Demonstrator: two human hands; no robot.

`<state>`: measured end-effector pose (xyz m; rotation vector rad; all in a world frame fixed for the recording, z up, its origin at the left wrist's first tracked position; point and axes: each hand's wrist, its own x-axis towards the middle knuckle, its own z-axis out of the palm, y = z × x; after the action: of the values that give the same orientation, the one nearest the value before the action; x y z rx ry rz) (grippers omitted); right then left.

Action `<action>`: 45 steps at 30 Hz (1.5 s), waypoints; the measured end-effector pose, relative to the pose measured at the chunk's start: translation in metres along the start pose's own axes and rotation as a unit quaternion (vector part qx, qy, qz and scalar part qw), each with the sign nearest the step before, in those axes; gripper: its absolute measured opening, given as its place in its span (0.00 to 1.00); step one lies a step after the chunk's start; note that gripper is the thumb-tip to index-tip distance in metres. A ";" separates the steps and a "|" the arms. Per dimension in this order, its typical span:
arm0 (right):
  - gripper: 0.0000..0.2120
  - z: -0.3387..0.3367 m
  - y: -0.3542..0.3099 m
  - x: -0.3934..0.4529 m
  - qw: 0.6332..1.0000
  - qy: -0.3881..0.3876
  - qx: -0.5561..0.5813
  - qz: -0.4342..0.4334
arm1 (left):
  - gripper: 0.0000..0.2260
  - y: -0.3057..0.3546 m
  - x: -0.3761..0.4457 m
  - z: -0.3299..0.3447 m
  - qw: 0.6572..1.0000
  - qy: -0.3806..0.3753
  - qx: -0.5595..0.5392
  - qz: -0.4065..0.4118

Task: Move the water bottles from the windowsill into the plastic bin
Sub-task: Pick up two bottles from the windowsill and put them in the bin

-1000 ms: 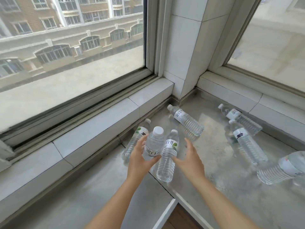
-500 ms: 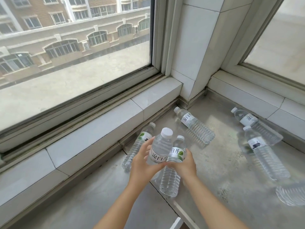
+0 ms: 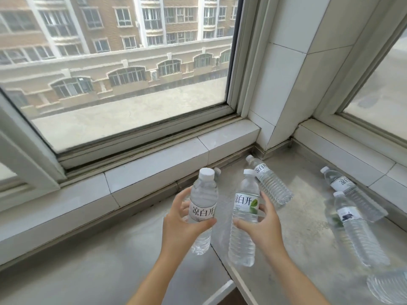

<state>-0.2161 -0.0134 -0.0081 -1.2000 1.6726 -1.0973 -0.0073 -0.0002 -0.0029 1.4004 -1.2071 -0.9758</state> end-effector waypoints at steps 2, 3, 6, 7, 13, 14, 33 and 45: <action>0.51 -0.008 -0.015 -0.016 0.999 -0.026 -0.009 -0.047 | 0.38 0.016 -0.022 -0.009 0.999 0.033 0.004 0.006; 0.50 -0.012 -0.024 -0.025 0.997 -0.040 -0.015 -0.069 | 0.38 0.023 -0.035 -0.014 0.999 0.047 0.007 0.012; 0.49 -0.021 -0.048 -0.054 0.988 -0.076 -0.018 -0.135 | 0.38 0.046 -0.074 -0.029 0.995 0.092 0.023 0.040; 0.49 -0.023 -0.056 -0.064 0.984 -0.090 -0.016 -0.156 | 0.39 0.053 -0.086 -0.033 0.993 0.108 0.027 0.049; 0.48 -0.023 -0.093 -0.126 0.952 -0.179 0.023 -0.246 | 0.39 0.092 -0.159 -0.070 0.971 0.219 0.040 0.083; 0.48 -0.021 -0.098 -0.135 0.947 -0.194 0.028 -0.255 | 0.38 0.097 -0.172 -0.078 0.967 0.236 0.043 0.086; 0.49 0.141 -0.170 -0.386 0.778 -0.486 0.090 -0.389 | 0.39 0.107 -0.460 -0.284 0.809 0.570 0.139 0.026; 0.49 0.253 -0.172 -0.690 0.618 -0.667 0.130 -0.395 | 0.39 0.108 -0.737 -0.409 0.664 0.726 0.171 -0.051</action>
<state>0.2345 0.5708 0.1497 -1.8508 -0.2305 -0.4517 0.2412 0.7979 0.1489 1.8472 -0.0161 0.4987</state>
